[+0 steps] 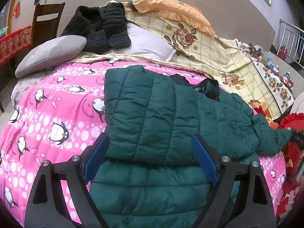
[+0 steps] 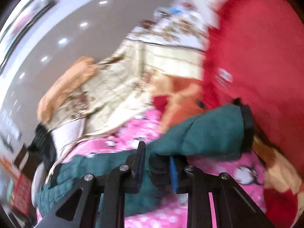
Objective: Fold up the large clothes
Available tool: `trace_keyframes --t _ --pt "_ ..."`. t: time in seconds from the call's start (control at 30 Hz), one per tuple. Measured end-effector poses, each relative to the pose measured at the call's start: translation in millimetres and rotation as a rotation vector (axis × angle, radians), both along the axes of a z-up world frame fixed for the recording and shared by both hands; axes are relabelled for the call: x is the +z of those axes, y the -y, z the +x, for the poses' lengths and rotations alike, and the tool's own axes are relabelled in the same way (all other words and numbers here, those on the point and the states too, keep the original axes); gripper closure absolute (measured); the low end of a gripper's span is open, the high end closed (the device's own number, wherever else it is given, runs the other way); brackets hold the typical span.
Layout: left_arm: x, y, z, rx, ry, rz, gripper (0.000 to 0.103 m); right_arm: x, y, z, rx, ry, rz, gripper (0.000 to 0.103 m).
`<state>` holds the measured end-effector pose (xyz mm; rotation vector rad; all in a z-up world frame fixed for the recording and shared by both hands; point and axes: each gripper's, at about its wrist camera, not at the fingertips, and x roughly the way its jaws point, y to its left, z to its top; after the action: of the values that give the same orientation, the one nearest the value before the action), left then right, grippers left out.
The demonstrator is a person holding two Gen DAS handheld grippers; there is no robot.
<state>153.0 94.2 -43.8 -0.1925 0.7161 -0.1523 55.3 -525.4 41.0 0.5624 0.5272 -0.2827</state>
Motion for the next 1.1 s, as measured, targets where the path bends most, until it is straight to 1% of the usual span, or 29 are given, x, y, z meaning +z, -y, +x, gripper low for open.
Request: trace_keyframes --t 0.07,0.13,0.17,0.2,0.23,0.27,0.33,0.4,0.43,0.5,0.57,0.6,0.63,0.7,0.73,0.77,0.8,0.83,0.87,0.9,0.97,1.03,1.1 --pt "0 0 1 0.004 0.001 0.002 0.015 22 -33 10 0.086 0.036 -0.055 0.081" --pt "1 0 1 0.008 0.003 0.0 0.015 47 -84 24 0.214 0.078 -0.124 0.082" --pt "1 -1 2 0.012 0.002 -0.002 0.015 53 -101 30 0.257 0.085 -0.145 0.082" --pt "0 -2 1 0.014 0.0 -0.005 0.015 60 -130 38 0.328 0.093 -0.17 0.082" --pt "0 -3 2 0.016 -0.001 -0.008 0.015 65 -159 47 0.402 0.104 -0.179 0.083" --pt "0 -4 2 0.016 -0.001 -0.012 0.015 67 -178 52 0.45 0.109 -0.182 0.083" --pt "0 -7 2 0.015 -0.004 -0.023 0.015 67 -240 65 0.588 0.106 -0.218 0.083" --pt "0 -10 2 0.016 -0.01 -0.028 0.015 56 -286 78 0.69 0.087 -0.223 0.083" --pt "-1 -11 2 0.015 -0.014 -0.028 0.015 46 -309 85 0.729 0.057 -0.235 0.083" --pt "0 -13 -1 0.011 -0.013 -0.027 0.015 31 -333 93 0.741 0.025 -0.25 0.083" --pt "0 -16 -3 0.009 -0.006 -0.022 0.015 17 -341 92 0.763 -0.012 -0.26 0.083" --pt "0 -17 -3 0.01 -0.003 -0.021 0.015 11 -341 91 0.747 -0.035 -0.284 0.083" --pt "0 -17 -2 0.011 -0.003 -0.023 0.015 6 -337 89 0.713 -0.058 -0.324 0.081" --pt "-2 -19 0 0.012 -0.01 -0.043 0.015 -4 -319 83 0.638 -0.09 -0.381 0.058" --pt "-4 -19 1 0.013 -0.013 -0.057 0.015 -6 -309 80 0.602 -0.094 -0.4 0.038" --pt "-5 -19 1 0.013 -0.015 -0.067 0.015 -10 -294 76 0.559 -0.097 -0.428 0.02" --pt "-6 -18 2 0.012 -0.017 -0.072 0.015 -11 -285 74 0.521 -0.104 -0.473 0.017" --pt "-7 -17 2 0.009 -0.018 -0.074 0.015 -14 -274 72 0.483 -0.116 -0.531 0.017" --pt "-7 -16 2 0.006 -0.019 -0.075 0.015 -15 -268 71 0.469 -0.133 -0.563 0.017" --pt "-8 -13 2 0.002 -0.023 -0.073 0.015 -19 -263 73 0.466 -0.151 -0.577 0.017" --pt "-9 -9 3 -0.007 -0.028 -0.067 0.015 -26 -252 79 0.466 -0.177 -0.573 0.017" --pt "-10 -6 3 -0.013 -0.03 -0.059 0.015 -33 -251 87 0.468 -0.193 -0.586 0.017" --pt "-10 -4 3 -0.02 -0.036 -0.049 0.015 -42 -256 99 0.474 -0.22 -0.621 0.017"
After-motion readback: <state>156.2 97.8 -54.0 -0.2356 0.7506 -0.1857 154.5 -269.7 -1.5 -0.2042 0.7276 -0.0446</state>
